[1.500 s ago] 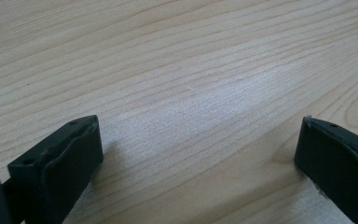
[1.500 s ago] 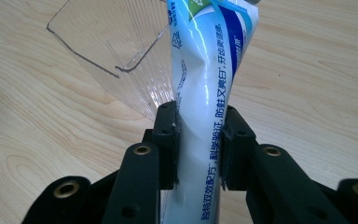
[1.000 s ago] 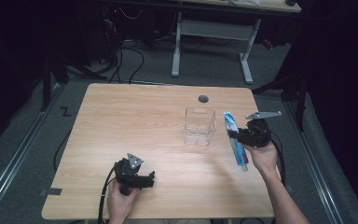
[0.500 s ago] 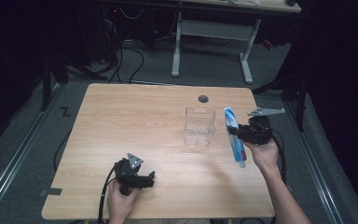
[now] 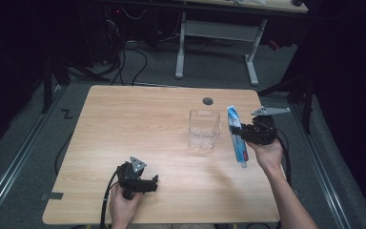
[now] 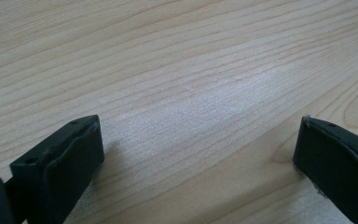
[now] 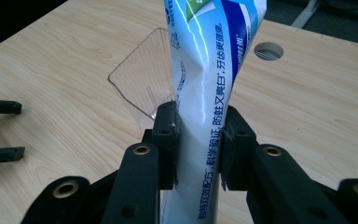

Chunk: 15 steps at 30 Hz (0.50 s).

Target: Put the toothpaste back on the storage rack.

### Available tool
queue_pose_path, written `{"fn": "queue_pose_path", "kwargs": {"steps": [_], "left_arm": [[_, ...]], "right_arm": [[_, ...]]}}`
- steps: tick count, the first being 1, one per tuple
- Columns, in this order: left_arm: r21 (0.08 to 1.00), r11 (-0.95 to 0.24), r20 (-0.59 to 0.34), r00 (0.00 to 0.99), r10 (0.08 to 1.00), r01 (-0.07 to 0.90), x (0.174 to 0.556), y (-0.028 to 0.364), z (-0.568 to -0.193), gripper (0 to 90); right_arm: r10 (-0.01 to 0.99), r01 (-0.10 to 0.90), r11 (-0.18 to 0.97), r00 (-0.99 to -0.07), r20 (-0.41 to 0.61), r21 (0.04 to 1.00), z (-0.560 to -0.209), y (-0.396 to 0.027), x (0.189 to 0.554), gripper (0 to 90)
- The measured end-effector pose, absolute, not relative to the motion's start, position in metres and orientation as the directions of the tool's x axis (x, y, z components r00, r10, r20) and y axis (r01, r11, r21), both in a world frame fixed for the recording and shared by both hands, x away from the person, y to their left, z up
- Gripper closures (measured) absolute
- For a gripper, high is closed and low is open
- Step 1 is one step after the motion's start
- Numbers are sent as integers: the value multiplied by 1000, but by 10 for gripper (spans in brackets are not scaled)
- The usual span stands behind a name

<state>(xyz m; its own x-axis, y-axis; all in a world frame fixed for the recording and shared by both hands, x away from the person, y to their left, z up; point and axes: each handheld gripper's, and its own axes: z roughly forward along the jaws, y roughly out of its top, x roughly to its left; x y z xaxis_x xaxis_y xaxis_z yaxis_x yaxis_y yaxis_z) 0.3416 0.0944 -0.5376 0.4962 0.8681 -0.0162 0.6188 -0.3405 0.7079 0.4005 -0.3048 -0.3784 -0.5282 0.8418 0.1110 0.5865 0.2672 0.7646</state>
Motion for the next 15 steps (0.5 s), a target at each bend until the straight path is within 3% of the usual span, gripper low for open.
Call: {"fn": "queue_pose_path", "kwargs": {"steps": [15], "left_arm": [[709, -341, -17, 498, 867, 618, 341, 94, -538, 21]], "right_arm": [[825, 551, 269, -555, 106, 790, -363, -290, 409, 716]]}}
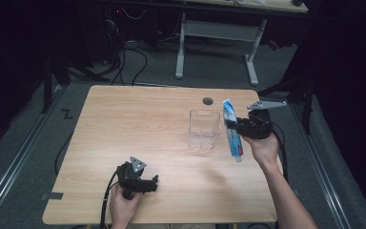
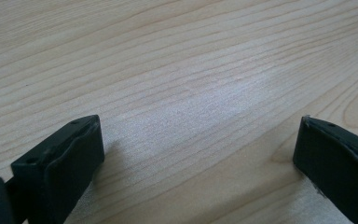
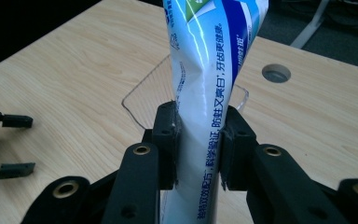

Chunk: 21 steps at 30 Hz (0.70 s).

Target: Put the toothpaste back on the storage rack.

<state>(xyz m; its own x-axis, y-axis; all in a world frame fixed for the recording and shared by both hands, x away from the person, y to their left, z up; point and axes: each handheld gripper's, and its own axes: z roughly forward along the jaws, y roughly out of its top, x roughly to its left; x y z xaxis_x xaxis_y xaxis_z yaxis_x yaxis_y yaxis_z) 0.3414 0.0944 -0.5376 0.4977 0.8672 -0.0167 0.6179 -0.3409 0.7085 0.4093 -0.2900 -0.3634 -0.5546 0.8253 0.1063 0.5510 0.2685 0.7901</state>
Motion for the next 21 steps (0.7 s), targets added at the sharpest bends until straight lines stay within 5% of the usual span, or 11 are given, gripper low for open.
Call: {"fn": "queue_pose_path", "kwargs": {"steps": [21], "left_arm": [[708, -351, -14, 509, 860, 613, 341, 95, -537, 28]], "right_arm": [[813, 517, 278, -576, 89, 810, -349, -254, 435, 715]]}}
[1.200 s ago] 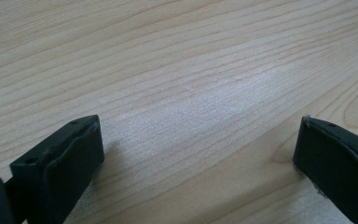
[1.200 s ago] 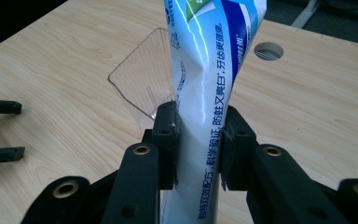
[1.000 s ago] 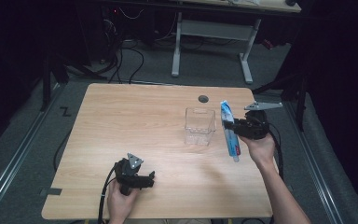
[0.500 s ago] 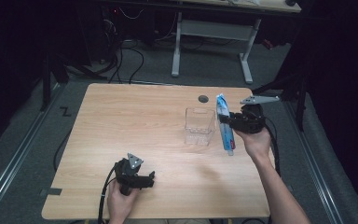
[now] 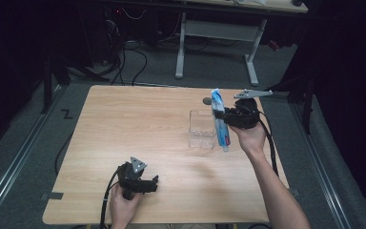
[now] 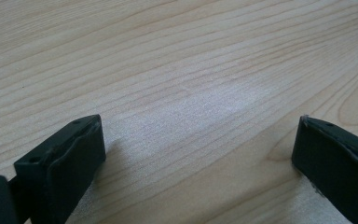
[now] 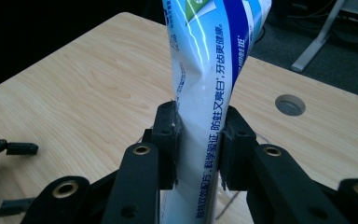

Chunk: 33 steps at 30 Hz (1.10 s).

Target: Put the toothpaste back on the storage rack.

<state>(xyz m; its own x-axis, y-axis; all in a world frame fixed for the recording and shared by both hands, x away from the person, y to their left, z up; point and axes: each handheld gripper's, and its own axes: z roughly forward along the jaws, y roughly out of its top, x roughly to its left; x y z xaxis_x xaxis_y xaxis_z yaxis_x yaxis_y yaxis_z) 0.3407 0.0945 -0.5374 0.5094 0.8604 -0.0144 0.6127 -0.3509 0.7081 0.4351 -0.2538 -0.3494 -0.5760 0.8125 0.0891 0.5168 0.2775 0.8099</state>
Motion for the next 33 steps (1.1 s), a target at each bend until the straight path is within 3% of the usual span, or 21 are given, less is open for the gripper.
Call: {"fn": "queue_pose_path", "kwargs": {"steps": [17, 33], "left_arm": [[707, -351, -13, 509, 861, 613, 341, 95, -537, 30], [710, -348, -15, 507, 862, 612, 340, 95, -537, 37]], "right_arm": [[807, 507, 258, -580, 105, 822, -342, -229, 460, 714], [835, 490, 269, -547, 52, 829, -339, -215, 478, 712]]}}
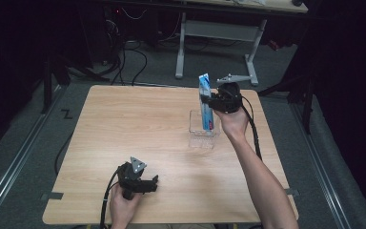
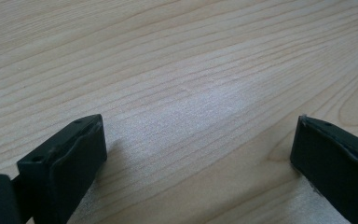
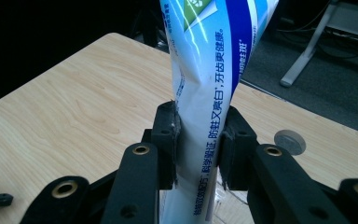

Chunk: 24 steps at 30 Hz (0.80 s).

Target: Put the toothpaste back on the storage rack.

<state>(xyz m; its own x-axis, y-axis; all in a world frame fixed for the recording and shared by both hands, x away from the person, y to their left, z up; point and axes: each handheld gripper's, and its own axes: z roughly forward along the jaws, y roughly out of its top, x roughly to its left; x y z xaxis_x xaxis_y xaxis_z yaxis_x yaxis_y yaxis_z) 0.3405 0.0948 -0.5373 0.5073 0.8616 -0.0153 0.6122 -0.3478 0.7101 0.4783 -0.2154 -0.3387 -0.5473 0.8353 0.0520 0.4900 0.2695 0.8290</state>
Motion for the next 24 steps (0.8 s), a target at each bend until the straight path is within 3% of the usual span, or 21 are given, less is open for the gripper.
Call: {"fn": "queue_pose_path", "kwargs": {"steps": [24], "left_arm": [[708, -351, -13, 509, 861, 613, 341, 95, -537, 37]], "right_arm": [[867, 513, 251, -497, 45, 821, -360, -234, 478, 717]]}}
